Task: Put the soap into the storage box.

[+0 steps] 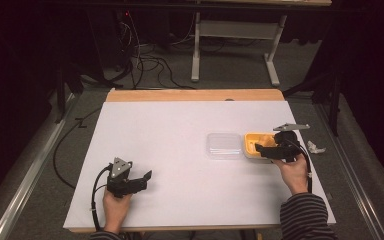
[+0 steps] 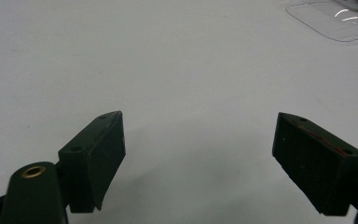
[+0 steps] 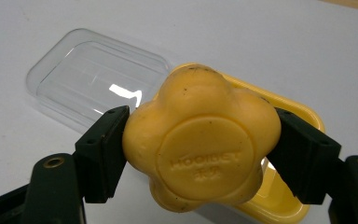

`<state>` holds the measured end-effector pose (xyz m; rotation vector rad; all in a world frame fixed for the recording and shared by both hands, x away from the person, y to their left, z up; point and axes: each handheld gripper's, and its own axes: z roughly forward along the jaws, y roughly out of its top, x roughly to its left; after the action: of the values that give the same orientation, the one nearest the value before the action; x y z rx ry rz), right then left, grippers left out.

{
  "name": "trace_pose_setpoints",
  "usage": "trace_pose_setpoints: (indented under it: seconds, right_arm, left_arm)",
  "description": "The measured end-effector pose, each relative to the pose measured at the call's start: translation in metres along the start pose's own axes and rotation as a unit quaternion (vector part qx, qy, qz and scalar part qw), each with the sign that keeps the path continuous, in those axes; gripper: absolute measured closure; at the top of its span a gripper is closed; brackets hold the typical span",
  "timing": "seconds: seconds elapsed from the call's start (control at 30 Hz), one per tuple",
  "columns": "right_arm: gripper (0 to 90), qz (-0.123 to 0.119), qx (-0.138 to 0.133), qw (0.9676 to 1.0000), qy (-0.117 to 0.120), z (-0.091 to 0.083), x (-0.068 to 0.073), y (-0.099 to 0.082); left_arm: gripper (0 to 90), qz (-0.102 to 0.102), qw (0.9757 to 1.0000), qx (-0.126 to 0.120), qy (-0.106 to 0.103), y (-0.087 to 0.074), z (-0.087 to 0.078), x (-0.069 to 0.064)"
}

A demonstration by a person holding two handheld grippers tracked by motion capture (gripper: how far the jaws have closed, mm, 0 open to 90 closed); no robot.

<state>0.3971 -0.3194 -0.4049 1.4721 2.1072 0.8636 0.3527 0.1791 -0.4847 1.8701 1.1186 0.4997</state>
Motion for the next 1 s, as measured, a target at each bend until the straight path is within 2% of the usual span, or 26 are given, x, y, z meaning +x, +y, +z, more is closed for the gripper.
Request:
trace_pose_setpoints:
  seconds: [0.33, 0.6, 1.0]
  right_arm:
    - [26.3, 0.005, 0.025, 0.9996, -0.013, 0.019, -0.003, 0.005]
    - [26.3, 0.011, 0.034, 0.9992, -0.020, 0.029, -0.007, 0.006]
    - [26.3, 0.030, 0.048, 0.9983, -0.016, 0.041, -0.010, 0.005]
  left_arm:
    - [17.4, 0.000, 1.0000, -0.002, -0.002, 0.000, 0.000, 0.000]
    - [17.4, 0.001, 1.0000, -0.001, -0.002, 0.000, 0.000, 0.000]
    - [17.4, 0.000, 1.0000, -0.001, -0.002, 0.000, 0.000, 0.000]
